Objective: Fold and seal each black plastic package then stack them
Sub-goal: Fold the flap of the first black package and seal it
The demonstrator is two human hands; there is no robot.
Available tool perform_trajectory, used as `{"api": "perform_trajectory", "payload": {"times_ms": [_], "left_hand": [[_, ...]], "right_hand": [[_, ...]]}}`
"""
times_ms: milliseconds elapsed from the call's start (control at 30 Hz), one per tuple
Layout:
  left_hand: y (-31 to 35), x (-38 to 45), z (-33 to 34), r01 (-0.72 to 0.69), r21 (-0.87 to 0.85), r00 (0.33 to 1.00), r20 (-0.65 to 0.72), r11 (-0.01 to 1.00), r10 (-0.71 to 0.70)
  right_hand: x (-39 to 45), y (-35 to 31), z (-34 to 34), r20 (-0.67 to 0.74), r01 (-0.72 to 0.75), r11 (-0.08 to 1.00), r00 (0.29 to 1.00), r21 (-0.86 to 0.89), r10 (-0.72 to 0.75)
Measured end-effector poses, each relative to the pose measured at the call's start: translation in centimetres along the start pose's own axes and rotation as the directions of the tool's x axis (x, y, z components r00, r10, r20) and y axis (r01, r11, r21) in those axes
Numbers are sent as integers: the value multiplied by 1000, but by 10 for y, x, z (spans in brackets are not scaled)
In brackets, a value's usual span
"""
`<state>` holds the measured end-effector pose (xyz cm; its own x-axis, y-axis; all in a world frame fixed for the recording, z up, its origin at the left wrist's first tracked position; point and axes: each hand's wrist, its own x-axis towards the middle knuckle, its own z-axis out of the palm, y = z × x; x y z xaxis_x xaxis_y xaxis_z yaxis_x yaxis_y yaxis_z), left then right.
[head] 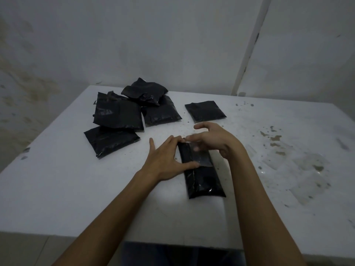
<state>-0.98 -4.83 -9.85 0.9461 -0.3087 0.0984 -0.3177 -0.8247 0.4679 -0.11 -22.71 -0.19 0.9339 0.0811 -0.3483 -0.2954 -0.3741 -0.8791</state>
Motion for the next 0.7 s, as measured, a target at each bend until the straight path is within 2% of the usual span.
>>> {"api": "perform_trajectory", "payload": {"times_ms": [233,400,600,700], "left_hand": [[5,-4,-3,-9,21,1000,-5,1000,9],[10,-5,2,-12,41,999,-40,999,13],[15,-7,0,4,73,1000,-4,997,-4],[17,-8,-1,12,87,1000,-4,996,-11]], "right_hand": [[-12,15,3,-2,-3,973,1000,231,3],[-21,40,15,-66,-23,926,997,376,51],[-24,50,21,-132,57,950,991,307,-17],[-24,50,22,-146,43,956,989,289,0]]}}
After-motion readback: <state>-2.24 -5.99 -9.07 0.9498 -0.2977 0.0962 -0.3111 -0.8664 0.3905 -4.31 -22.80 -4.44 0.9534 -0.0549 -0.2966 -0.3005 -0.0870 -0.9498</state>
